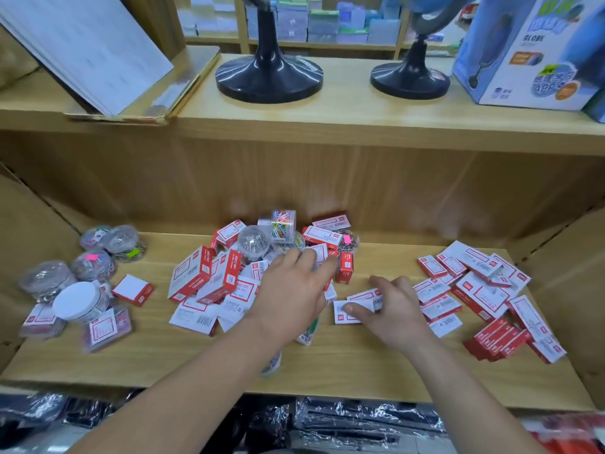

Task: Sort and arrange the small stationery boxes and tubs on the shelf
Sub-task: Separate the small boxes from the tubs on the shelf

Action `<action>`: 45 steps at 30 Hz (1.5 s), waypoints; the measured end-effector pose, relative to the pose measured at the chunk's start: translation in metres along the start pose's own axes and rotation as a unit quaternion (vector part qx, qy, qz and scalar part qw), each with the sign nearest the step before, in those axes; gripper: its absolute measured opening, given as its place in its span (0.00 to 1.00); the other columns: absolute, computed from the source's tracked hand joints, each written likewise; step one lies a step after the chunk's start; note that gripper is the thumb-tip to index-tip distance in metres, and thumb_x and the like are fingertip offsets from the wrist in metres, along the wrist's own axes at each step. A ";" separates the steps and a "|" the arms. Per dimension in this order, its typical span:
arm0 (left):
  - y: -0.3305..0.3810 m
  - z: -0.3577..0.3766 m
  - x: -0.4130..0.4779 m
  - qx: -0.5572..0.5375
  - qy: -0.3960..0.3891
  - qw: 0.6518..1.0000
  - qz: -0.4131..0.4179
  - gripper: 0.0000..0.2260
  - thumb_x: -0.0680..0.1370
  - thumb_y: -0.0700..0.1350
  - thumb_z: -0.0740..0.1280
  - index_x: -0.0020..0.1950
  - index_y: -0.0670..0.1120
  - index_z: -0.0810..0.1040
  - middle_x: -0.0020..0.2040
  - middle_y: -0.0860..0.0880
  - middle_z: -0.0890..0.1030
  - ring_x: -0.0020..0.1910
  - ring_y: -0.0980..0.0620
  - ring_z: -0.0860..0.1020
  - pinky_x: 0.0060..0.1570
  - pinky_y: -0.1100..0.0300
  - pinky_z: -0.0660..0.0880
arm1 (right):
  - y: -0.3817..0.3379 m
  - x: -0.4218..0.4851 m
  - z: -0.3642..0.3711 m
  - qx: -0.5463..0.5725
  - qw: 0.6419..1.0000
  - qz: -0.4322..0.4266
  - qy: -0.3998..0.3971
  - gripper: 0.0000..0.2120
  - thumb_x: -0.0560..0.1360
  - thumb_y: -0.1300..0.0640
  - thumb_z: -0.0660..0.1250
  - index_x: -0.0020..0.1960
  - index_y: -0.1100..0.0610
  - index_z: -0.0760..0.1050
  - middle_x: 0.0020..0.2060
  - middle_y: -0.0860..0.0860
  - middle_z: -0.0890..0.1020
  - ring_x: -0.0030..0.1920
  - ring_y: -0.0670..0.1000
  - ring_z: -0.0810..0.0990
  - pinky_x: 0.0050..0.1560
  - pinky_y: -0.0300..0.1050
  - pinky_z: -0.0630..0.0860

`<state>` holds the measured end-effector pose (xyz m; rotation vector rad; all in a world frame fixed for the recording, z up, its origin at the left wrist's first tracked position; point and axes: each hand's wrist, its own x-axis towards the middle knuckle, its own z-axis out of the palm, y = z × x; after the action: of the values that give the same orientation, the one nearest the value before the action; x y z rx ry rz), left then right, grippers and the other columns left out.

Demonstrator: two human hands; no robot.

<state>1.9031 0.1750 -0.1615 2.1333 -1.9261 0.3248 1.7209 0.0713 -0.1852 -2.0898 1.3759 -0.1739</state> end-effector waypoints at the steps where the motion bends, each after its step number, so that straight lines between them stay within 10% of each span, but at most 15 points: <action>1: 0.003 0.000 0.003 0.015 -0.005 1.000 -0.004 0.28 0.64 0.47 0.75 0.64 0.49 0.78 0.47 0.46 0.78 0.45 0.43 0.76 0.44 0.51 0.75 | 0.001 -0.001 -0.001 0.012 1.000 0.012 0.004 0.37 0.68 0.36 0.76 0.70 0.52 0.73 0.55 0.48 0.67 0.63 0.52 0.71 0.64 0.45 0.70; 8: 0.002 0.003 0.007 -0.011 0.071 0.997 -0.009 0.17 0.72 0.39 0.68 0.61 0.46 0.79 0.48 0.46 0.77 0.44 0.43 0.74 0.41 0.48 0.76 | 0.004 0.000 -0.013 0.105 0.994 0.023 0.006 0.17 0.67 0.45 0.80 0.46 0.51 0.76 0.44 0.48 0.77 0.40 0.44 0.76 0.39 0.40 0.69; 15: 0.013 -0.023 0.003 -0.146 0.148 0.976 -0.062 0.16 0.77 0.38 0.67 0.65 0.45 0.79 0.51 0.47 0.78 0.50 0.45 0.76 0.48 0.51 0.75 | -0.008 0.013 -0.040 0.241 0.967 -0.042 0.065 0.12 0.70 0.50 0.79 0.45 0.52 0.78 0.30 0.45 0.70 0.27 0.43 0.67 0.28 0.34 0.64; 23: 0.087 -0.014 0.017 -0.366 0.160 0.905 -0.147 0.17 0.76 0.43 0.70 0.64 0.56 0.78 0.55 0.58 0.80 0.51 0.59 0.80 0.51 0.60 0.77 | 0.032 0.025 -0.107 0.190 0.973 -0.079 0.103 0.08 0.71 0.49 0.78 0.43 0.49 0.79 0.29 0.46 0.76 0.27 0.44 0.70 0.29 0.34 0.67; 30: 0.160 0.045 0.076 -0.489 0.070 0.843 -0.212 0.11 0.73 0.50 0.69 0.55 0.58 0.78 0.43 0.56 0.84 0.42 0.54 0.82 0.45 0.50 0.80 | 0.122 0.046 -0.174 0.118 0.973 0.014 0.197 0.11 0.69 0.43 0.74 0.43 0.47 0.75 0.34 0.45 0.80 0.36 0.49 0.82 0.40 0.49 0.79; 34: 0.195 0.067 0.111 -0.552 0.031 0.799 -0.237 0.07 0.77 0.47 0.72 0.52 0.58 0.78 0.38 0.56 0.84 0.36 0.52 0.81 0.41 0.51 0.80 | 0.139 0.049 -0.177 0.148 0.965 0.040 0.215 0.08 0.76 0.50 0.71 0.50 0.53 0.77 0.39 0.45 0.80 0.43 0.52 0.80 0.44 0.42 0.70; 39: 0.182 0.083 0.114 -0.355 -0.001 0.923 -0.150 0.20 0.76 0.52 0.70 0.68 0.49 0.77 0.57 0.51 0.82 0.57 0.47 0.77 0.58 0.56 0.71 | 0.140 0.027 -0.161 0.143 0.966 -0.001 0.218 0.07 0.79 0.51 0.68 0.53 0.53 0.78 0.46 0.45 0.81 0.50 0.50 0.80 0.51 0.41 0.76; 45: 0.148 0.055 0.078 -0.351 -0.001 0.930 -0.112 0.19 0.75 0.45 0.70 0.66 0.46 0.79 0.63 0.50 0.80 0.62 0.51 0.77 0.62 0.67 0.69 | 0.103 0.003 -0.129 0.022 0.957 -0.156 0.242 0.09 0.77 0.54 0.70 0.56 0.54 0.82 0.56 0.46 0.82 0.61 0.47 0.78 0.61 0.41 0.73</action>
<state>1.7640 0.0694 -0.1826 1.8126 -1.4567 -0.3650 1.5865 -0.0135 -0.1407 -2.3080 1.2700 -0.8914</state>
